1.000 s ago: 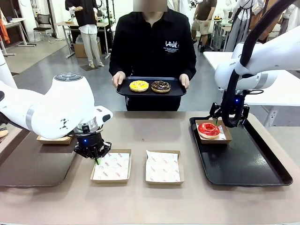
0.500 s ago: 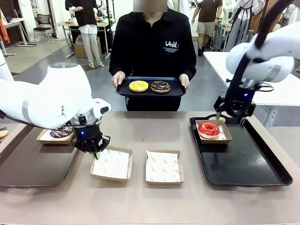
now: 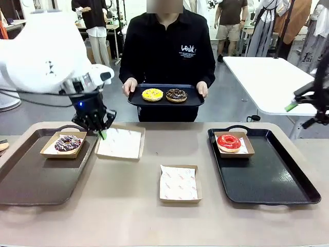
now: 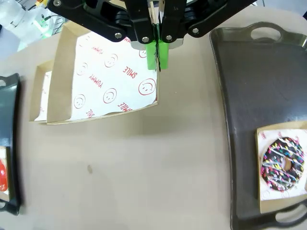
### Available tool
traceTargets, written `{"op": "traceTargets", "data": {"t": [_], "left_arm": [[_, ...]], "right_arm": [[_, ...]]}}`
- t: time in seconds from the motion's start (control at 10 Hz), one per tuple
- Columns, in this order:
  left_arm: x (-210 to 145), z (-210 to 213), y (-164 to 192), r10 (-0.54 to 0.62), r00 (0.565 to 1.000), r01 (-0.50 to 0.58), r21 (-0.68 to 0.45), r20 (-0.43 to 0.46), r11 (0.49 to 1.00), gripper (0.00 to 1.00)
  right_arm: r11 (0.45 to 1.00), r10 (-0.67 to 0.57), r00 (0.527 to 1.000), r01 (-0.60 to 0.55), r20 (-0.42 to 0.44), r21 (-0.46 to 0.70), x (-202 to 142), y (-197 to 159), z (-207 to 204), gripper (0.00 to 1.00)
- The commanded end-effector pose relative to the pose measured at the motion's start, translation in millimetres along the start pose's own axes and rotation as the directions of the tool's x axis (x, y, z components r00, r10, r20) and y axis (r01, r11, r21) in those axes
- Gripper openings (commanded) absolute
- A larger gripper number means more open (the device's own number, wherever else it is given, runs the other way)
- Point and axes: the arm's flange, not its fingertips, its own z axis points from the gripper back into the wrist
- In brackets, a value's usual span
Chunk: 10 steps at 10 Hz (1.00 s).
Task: Individually package the donuts and arrange them on the tray.
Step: Place the picked Paper togo box on the Handle tray while simultaneously picking up another Paper togo box from the table with the other hand.
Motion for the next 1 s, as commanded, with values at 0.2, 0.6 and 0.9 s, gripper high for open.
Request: {"op": "traceTargets", "data": {"t": [0.2, 0.6, 0.9], "left_arm": [[56, 18, -20, 0.030, 1.000, -0.030, 0.099, -0.003, 0.995, 0.00], [101, 25, -36, 0.043, 0.999, -0.042, 0.153, -0.001, 0.987, 0.00], [119, 17, -35, 0.060, 0.998, -0.056, 0.159, -0.018, 0.986, 0.00]], "right_arm": [[0.965, 0.005, 0.996, -0.027, 0.084, 0.260, -39, -69, 22, 1.00], [0.930, -0.043, 0.989, -0.012, 0.140, 0.366, -73, -119, 17, 1.00], [0.914, -0.089, 0.978, 0.005, 0.189, 0.406, -85, -140, 8, 1.00]]}}
